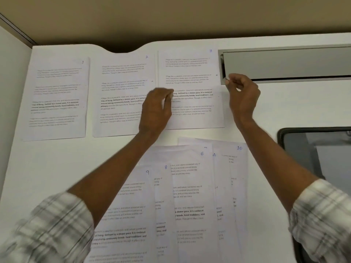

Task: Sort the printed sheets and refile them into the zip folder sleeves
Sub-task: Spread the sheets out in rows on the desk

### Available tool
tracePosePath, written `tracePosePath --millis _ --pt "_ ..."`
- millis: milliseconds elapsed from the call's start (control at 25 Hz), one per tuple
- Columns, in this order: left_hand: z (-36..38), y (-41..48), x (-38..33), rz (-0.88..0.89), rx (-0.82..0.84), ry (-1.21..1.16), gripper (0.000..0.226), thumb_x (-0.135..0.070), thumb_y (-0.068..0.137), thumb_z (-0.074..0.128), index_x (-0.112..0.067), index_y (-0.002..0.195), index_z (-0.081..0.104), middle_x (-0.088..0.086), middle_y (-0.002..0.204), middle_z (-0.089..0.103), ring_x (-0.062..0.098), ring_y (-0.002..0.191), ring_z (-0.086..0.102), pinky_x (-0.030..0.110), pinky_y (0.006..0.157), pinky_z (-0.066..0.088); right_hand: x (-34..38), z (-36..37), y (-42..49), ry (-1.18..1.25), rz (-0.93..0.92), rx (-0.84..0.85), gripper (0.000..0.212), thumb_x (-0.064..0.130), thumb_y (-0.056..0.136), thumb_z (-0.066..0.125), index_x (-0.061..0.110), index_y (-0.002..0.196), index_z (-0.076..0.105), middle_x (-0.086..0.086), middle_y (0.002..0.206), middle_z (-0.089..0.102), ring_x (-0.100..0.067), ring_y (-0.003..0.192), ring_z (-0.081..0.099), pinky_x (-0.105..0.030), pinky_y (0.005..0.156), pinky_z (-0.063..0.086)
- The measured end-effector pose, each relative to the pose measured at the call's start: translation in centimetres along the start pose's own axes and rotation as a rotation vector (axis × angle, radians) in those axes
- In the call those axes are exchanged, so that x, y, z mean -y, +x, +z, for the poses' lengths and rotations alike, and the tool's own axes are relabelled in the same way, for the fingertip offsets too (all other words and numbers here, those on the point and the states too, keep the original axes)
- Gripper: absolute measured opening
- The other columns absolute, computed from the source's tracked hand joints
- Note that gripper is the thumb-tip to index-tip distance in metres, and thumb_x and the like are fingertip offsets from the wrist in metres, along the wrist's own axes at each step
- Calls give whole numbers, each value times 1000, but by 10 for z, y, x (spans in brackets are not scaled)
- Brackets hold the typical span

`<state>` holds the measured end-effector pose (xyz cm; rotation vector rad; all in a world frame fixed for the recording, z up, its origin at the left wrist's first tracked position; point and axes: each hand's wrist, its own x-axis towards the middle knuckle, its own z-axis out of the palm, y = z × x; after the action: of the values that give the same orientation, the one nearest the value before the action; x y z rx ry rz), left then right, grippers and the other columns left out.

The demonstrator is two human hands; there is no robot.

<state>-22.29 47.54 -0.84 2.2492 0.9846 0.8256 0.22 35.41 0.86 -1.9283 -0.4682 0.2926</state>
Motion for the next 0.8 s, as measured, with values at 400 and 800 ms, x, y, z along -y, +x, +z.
tracePosePath --millis 400,800 --pt "-55 -262 -66 17 414 177 53 -51 102 54 -28 150 51 -11 159 44 11 153 30 48 127 16 -19 -120 -265 -48 390 357 25 10 93 72 26 112 72 10 106 74 4 94 68 -9 84 52" --pt "-34 -303 -56 132 513 430 72 -64 106 33 -22 164 25 -1 174 6 20 160 2 56 124 11 -45 -116 -299 -243 139 285 33 3 95 66 15 125 65 1 119 67 -15 110 64 -21 96 51"
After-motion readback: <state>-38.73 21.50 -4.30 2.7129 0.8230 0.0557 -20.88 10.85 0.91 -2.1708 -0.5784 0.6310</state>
